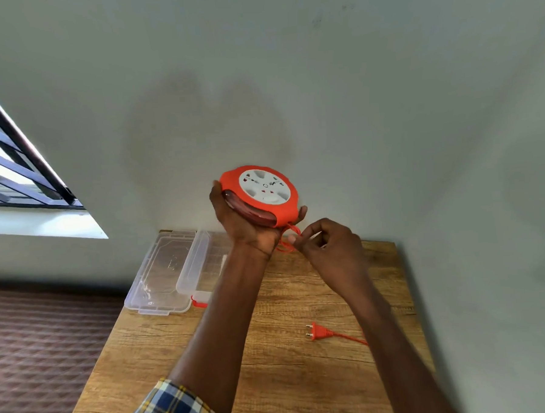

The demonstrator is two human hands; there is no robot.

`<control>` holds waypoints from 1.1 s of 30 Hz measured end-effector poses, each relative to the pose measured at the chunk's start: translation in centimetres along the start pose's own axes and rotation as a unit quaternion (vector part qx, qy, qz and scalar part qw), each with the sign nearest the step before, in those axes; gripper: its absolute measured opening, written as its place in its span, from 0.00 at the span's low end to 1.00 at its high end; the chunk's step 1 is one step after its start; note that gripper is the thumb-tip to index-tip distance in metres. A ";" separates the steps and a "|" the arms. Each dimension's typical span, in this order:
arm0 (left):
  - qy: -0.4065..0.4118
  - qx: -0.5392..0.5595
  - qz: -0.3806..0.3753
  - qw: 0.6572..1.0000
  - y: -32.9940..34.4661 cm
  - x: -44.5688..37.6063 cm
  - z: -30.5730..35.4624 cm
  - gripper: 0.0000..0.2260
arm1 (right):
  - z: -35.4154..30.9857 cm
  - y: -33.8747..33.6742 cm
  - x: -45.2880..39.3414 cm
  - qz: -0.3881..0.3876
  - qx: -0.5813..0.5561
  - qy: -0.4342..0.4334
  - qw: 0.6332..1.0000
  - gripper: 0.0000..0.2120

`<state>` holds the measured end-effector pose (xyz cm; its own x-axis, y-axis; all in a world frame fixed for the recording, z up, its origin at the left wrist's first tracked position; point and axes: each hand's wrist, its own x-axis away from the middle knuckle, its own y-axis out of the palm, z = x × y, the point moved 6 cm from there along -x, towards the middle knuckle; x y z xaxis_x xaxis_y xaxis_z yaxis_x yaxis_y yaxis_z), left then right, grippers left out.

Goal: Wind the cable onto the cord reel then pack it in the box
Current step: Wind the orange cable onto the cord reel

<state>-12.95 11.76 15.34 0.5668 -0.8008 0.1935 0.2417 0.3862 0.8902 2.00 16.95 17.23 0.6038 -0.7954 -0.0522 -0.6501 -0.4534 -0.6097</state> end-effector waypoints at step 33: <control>0.054 0.070 0.077 0.993 -0.9 -0.7 -2.4 0.38 | 4.0 1.3 -1.0 0.085 -0.247 0.152 0.953 0.07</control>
<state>-11.64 13.09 13.43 0.6715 -0.6806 0.2930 0.0387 0.4271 0.9034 2.43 18.74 13.27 0.3570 -0.9203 0.1600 -0.9103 -0.3812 -0.1614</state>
